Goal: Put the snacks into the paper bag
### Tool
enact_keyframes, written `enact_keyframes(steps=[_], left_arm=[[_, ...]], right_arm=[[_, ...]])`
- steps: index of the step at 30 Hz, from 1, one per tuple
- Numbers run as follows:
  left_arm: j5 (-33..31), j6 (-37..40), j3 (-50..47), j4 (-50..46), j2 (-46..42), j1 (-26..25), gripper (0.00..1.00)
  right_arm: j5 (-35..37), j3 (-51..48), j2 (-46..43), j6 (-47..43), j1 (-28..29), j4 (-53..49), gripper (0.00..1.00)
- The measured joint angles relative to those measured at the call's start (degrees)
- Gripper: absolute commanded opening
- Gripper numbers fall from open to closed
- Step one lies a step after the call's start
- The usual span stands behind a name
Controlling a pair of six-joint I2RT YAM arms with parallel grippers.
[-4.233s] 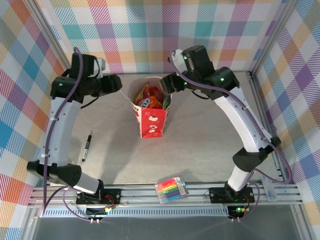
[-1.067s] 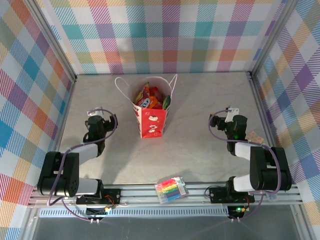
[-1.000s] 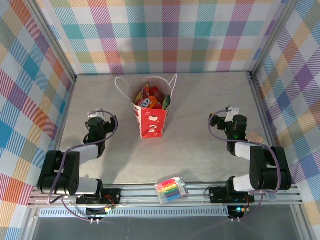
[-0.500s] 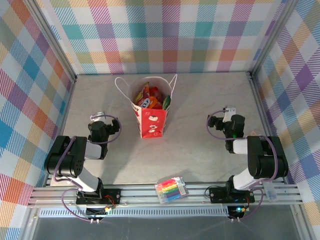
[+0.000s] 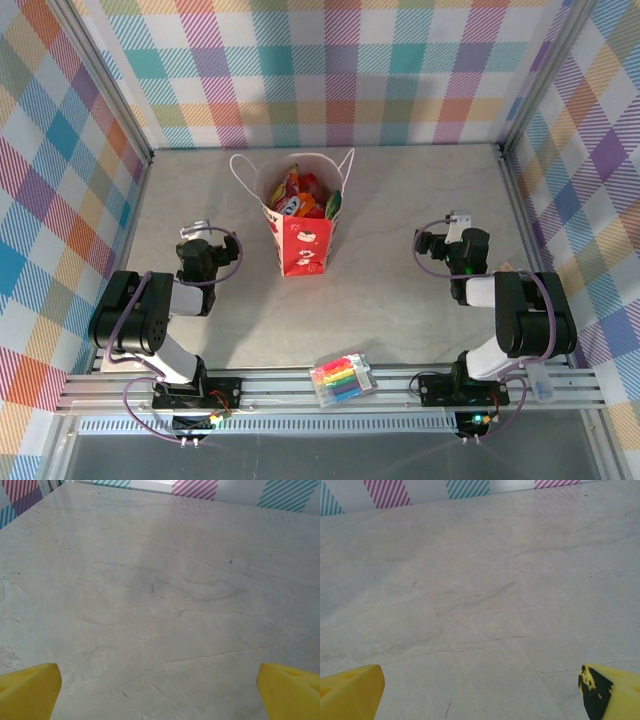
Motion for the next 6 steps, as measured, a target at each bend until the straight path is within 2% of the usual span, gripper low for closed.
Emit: enact_keyframes(steps=[6], left_arm=[[0.0,0.0,0.0,0.0,0.0,0.0,1.0]], right_arm=[[0.2,0.0,0.0,0.0,0.2,-0.2,0.99]])
